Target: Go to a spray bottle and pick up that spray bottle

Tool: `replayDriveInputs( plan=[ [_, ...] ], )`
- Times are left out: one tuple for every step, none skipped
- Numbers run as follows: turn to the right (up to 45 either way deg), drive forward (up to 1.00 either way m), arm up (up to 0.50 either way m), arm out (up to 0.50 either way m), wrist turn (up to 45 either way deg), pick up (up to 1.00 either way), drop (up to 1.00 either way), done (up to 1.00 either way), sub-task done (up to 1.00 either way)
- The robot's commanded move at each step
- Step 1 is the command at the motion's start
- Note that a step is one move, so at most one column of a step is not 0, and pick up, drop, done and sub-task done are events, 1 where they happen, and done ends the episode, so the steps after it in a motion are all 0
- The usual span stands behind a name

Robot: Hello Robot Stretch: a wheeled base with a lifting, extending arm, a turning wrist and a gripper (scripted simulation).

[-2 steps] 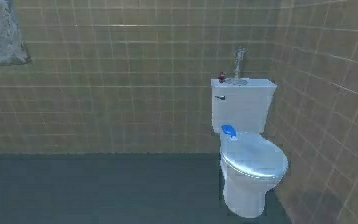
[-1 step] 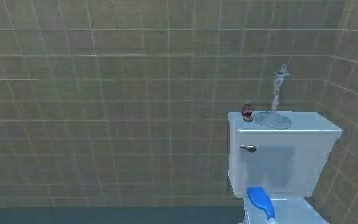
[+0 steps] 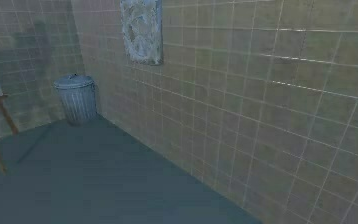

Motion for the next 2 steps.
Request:
replayDriveInputs(
  plan=[
    [-18.0, 0.00, 0.00, 0.00, 0.0, 0.00, 0.00, 0.00, 0.00],
    [0.0, 0.00, 0.50, 0.00, 0.0, 0.00, 0.00, 0.00, 0.00]
  ],
)
